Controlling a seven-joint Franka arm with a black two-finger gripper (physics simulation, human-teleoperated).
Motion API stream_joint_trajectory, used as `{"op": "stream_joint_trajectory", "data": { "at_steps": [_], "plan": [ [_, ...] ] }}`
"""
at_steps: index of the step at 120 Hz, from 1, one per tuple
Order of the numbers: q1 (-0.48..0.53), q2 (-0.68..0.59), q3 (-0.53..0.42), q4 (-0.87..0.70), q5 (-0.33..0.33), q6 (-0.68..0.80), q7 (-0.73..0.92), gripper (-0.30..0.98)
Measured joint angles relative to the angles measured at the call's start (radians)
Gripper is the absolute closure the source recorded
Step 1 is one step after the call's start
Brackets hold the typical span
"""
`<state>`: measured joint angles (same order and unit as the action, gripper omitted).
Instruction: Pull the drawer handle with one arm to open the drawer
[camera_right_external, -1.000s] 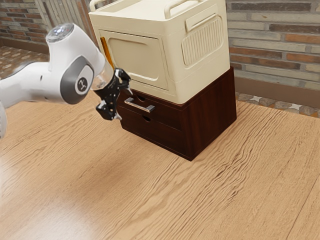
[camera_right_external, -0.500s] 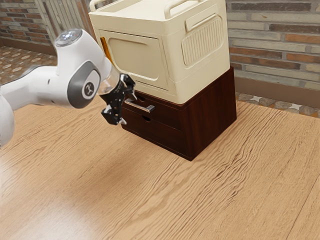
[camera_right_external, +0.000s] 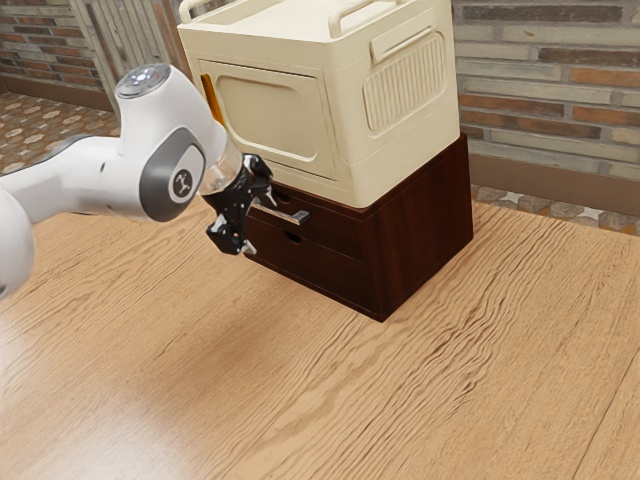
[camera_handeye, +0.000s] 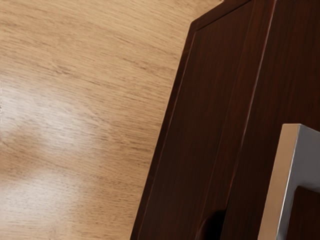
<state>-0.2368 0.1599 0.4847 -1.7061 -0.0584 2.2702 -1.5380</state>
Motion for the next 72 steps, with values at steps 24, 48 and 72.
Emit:
{"op": "stream_joint_trajectory", "data": {
  "at_steps": [24,48,72],
  "plan": [
    [0.001,-0.011,0.002,0.002,-0.002,0.000,-0.002,0.08],
    [0.003,0.000,0.002,-0.002,-0.003,0.005,-0.004,0.08],
    [0.003,0.007,0.001,-0.003,-0.002,0.011,-0.006,0.08]
  ]
}}
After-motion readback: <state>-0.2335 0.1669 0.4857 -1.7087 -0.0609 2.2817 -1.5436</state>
